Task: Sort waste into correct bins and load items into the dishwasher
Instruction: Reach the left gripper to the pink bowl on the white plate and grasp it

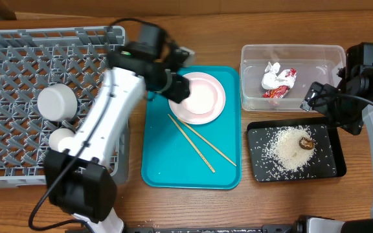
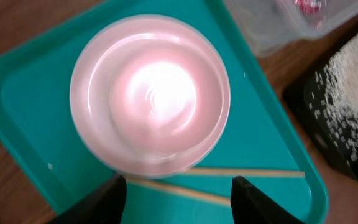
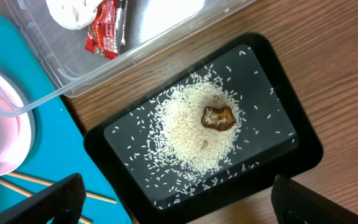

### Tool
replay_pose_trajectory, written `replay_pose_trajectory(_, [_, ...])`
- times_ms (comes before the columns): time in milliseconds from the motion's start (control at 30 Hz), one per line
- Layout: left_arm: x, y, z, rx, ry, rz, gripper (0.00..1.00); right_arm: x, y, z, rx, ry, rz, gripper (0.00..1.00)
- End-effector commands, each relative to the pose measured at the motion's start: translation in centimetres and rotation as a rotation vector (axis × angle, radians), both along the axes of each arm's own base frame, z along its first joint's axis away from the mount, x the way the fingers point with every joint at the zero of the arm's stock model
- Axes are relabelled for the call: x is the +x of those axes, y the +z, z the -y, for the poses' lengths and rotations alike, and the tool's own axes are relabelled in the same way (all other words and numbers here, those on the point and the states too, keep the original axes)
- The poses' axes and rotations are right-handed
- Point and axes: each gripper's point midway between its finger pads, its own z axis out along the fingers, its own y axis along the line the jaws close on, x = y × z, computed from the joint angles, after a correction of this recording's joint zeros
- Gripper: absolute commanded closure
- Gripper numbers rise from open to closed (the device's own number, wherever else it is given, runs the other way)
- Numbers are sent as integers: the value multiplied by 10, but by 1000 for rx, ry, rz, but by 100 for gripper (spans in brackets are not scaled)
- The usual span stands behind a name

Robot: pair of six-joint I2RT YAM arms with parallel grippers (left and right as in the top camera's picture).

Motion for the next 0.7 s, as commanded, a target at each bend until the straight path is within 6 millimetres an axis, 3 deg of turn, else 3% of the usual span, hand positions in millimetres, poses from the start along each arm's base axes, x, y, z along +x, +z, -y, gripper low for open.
replay_pose_trajectory(0, [12, -5, 24, 155, 57, 124, 40, 2, 5, -1, 13, -10, 20, 2])
replay_pose_trajectory(33, [11, -17, 48, 192, 14, 155, 38, 2, 5, -1, 14, -10, 20, 2])
replay_pose_trajectory(100, [9, -32, 61, 213, -14, 152, 38, 2, 5, -1, 15, -10, 20, 2])
replay_pose_trajectory(200, [6, -58, 73, 237, -45, 116, 38, 2, 5, -1, 15, -10, 20, 2])
replay_pose_trajectory(367, [-2, -108, 76, 282, -74, 9, 42, 2, 5, -1, 15, -10, 19, 2])
replay_pose_trajectory(433, [-4, -120, 74, 305, -77, -19, 51, 2, 5, -2, 18, -9, 19, 2])
replay_pose_trajectory(500, [-6, -128, 72, 318, -78, -35, 69, 2, 5, -2, 18, -9, 19, 2])
replay_pose_trajectory(633, [-2, -122, 70, 318, -69, -19, 94, 2, 5, -2, 18, -9, 20, 2])
replay_pose_trajectory(667, [0, -119, 71, 316, -68, -16, 96, 2, 5, -2, 18, -9, 19, 2])
